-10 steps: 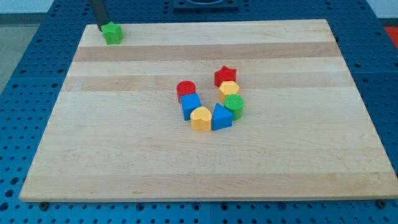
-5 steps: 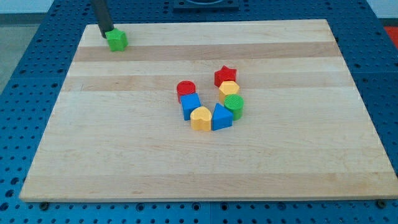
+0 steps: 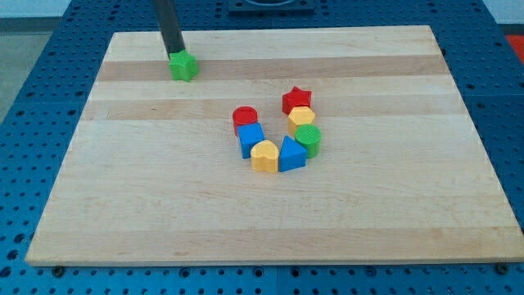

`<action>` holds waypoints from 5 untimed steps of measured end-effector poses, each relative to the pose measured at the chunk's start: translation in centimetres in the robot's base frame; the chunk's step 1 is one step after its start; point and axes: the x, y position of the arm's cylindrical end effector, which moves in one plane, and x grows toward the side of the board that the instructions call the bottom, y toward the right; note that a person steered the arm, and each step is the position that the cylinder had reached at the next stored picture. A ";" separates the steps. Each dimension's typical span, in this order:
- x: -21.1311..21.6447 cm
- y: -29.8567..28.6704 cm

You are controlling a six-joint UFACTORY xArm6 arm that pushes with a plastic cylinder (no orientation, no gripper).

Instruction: Push the green star towards the center

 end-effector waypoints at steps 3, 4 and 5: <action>2.8 1.2; 2.9 -0.5; 3.6 -2.1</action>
